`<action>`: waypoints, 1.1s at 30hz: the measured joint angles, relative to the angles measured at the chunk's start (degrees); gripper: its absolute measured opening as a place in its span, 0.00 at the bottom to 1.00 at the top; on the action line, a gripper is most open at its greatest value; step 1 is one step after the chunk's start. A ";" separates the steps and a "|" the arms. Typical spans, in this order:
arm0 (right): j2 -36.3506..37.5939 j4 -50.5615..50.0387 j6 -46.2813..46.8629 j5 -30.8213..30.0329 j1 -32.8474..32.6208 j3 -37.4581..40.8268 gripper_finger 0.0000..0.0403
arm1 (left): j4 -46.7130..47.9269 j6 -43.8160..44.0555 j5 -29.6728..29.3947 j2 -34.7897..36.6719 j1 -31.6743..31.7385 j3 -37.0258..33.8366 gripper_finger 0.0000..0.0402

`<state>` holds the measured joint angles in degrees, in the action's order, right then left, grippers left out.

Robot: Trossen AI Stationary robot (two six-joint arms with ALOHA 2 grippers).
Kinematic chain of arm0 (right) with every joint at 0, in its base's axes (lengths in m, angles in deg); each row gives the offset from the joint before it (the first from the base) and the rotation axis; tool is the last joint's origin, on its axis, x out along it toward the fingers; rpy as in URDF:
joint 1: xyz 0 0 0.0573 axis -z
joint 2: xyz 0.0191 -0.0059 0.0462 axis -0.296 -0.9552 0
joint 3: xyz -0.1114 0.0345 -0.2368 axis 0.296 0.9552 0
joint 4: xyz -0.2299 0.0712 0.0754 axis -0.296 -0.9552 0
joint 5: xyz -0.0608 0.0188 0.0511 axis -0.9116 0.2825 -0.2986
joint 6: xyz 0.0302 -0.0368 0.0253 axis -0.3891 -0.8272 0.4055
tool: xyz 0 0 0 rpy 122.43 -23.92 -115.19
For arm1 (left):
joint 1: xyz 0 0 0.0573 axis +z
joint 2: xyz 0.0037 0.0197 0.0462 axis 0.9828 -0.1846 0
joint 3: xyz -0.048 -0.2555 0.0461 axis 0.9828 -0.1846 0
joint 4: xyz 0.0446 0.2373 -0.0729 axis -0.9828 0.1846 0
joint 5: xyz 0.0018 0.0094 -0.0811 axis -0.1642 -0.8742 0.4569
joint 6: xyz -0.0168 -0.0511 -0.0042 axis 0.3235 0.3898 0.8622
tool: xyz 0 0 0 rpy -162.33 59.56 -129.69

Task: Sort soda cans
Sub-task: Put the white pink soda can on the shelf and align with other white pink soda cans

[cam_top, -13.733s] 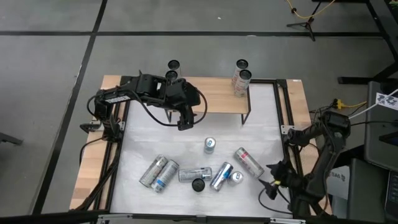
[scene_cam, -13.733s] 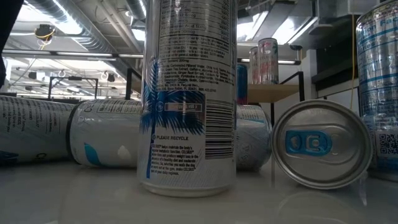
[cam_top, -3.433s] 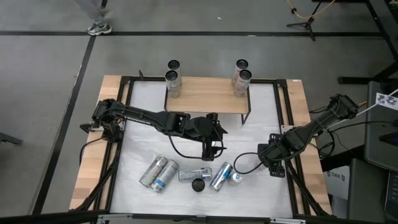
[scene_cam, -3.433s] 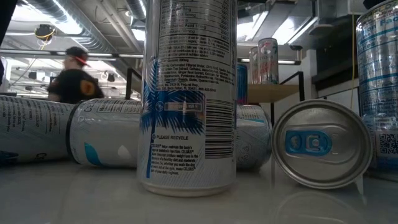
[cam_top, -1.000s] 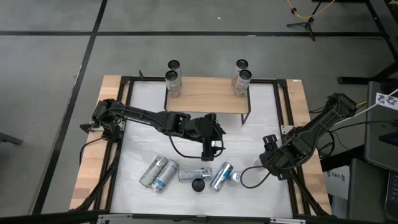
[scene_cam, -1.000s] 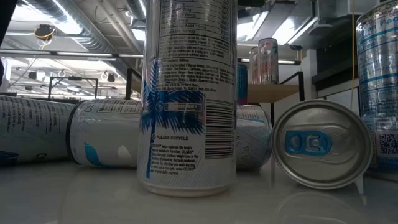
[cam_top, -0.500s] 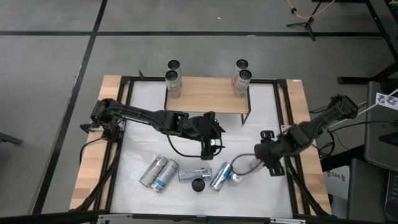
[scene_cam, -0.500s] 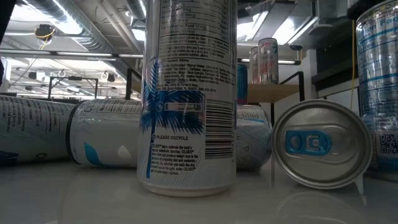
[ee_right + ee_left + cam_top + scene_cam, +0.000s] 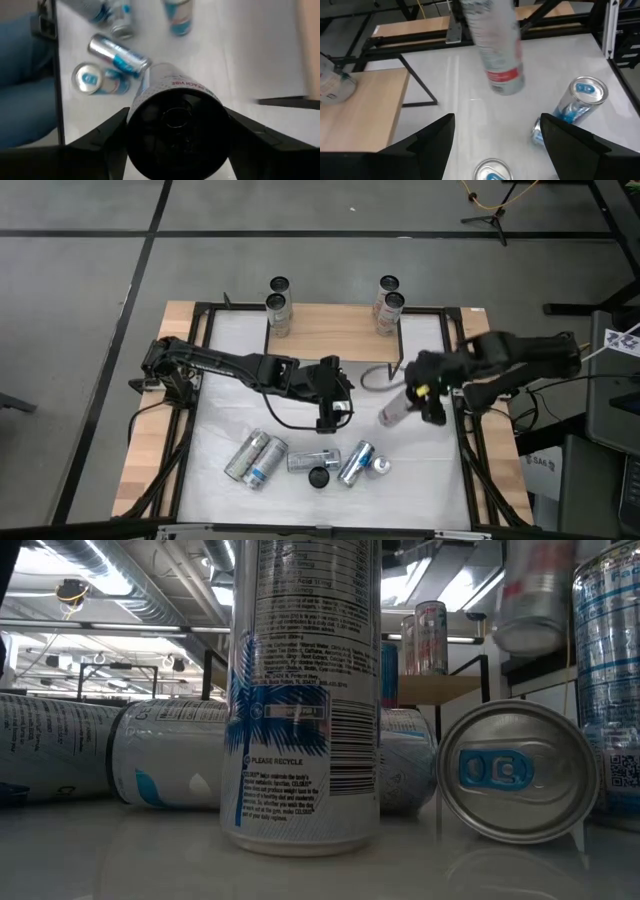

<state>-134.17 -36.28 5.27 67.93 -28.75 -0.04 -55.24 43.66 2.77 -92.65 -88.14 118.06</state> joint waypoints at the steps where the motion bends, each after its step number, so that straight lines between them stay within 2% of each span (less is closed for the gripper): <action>1: -0.02 -0.65 -0.82 -0.01 1.44 -0.91 0.64 | -0.06 -0.42 -0.06 0.02 0.04 0.00 0.71; 6: -1.56 -4.82 -5.49 -0.08 8.61 -5.80 0.64 | -0.06 -0.98 -0.06 0.01 0.89 0.00 0.71; 12: -7.64 -12.10 -14.71 -0.07 16.22 -13.59 0.64 | -0.15 -0.99 -0.08 0.00 2.00 0.00 0.71; 21: -15.18 -12.22 -25.71 0.61 24.73 -22.67 0.64 | -0.11 -1.01 -0.04 0.00 2.12 0.00 0.71; 33: -16.98 -12.30 -30.98 0.52 35.37 -24.66 0.64 | 0.02 -1.02 -0.02 0.00 2.10 0.00 0.71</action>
<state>-151.15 -48.58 -25.71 68.45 6.62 -24.71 -55.22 42.64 2.75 -92.65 -86.04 118.06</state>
